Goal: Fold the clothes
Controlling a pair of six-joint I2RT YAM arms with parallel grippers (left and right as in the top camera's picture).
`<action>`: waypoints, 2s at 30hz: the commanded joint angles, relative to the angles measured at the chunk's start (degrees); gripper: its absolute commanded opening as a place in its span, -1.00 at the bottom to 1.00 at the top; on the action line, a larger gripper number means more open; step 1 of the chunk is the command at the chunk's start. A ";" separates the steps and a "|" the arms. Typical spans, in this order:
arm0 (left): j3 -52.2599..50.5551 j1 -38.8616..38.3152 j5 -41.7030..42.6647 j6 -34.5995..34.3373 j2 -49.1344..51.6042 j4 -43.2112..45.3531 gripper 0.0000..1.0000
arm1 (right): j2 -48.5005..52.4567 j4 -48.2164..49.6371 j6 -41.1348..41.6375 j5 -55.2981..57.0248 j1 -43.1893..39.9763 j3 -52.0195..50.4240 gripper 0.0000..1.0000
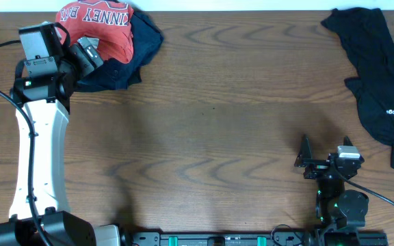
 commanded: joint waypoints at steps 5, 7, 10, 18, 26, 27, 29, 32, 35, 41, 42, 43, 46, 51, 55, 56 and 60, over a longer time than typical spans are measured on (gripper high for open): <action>0.94 0.24 -0.44 0.76 0.11 0.02 0.96 | -0.57 0.02 -0.66 -0.44 -0.59 -0.35 0.99; 0.94 0.24 -0.44 0.76 0.11 0.02 0.96 | -0.57 0.02 -0.66 -0.44 -0.59 -0.35 0.98; 0.94 0.24 -0.46 0.76 0.11 -0.02 0.96 | -0.57 0.02 -0.66 -0.44 -0.59 -0.35 0.99; -0.35 -0.52 -0.28 1.31 -0.46 0.37 0.96 | -0.57 0.02 -0.66 -0.44 -0.59 -0.35 0.99; -12.24 -3.87 7.34 15.19 -8.33 14.58 0.96 | -0.57 0.02 -0.66 -0.44 -0.59 -0.35 0.98; -14.27 -4.24 7.34 16.00 -9.99 16.09 0.96 | -0.57 0.02 -0.66 -0.44 -0.59 -0.35 0.99; -19.12 -4.87 7.34 17.53 -14.14 18.45 0.96 | -0.57 0.02 -0.66 -0.44 -0.59 -0.35 0.99; -27.06 -5.03 7.34 17.75 -21.24 21.20 0.96 | -0.57 0.02 -0.66 -0.44 -0.59 -0.35 0.98; -35.87 -5.03 7.34 17.75 -29.49 23.74 0.96 | -0.57 0.02 -0.66 -0.44 -0.59 -0.35 0.99; -54.90 -5.03 7.32 18.18 -46.42 31.28 0.96 | -0.57 0.02 -0.66 -0.44 -0.59 -0.35 0.99; -57.90 -5.03 7.32 18.21 -48.98 33.14 0.96 | -0.57 0.02 -0.66 -0.44 -0.59 -0.35 0.99; -61.18 -5.03 7.34 18.23 -51.78 35.30 0.96 | -0.57 0.02 -0.66 -0.44 -0.59 -0.35 0.99; -68.91 -5.31 7.78 18.16 -59.08 40.33 0.96 | -0.57 0.02 -0.66 -0.44 -0.59 -0.35 0.98; -76.13 -6.34 7.76 18.14 -68.57 42.14 0.96 | -0.57 0.02 -0.66 -0.44 -0.59 -0.35 0.98; -78.47 -6.47 7.76 18.14 -73.40 41.81 0.96 | -0.57 0.02 -0.66 -0.44 -0.59 -0.35 0.99; -79.03 -6.47 7.76 18.14 -74.73 41.66 0.96 | -0.57 0.02 -0.66 -0.44 -0.59 -0.35 0.99; -79.95 -6.47 7.78 18.14 -78.95 38.51 0.96 | -0.57 0.02 -0.66 -0.44 -0.59 -0.35 0.98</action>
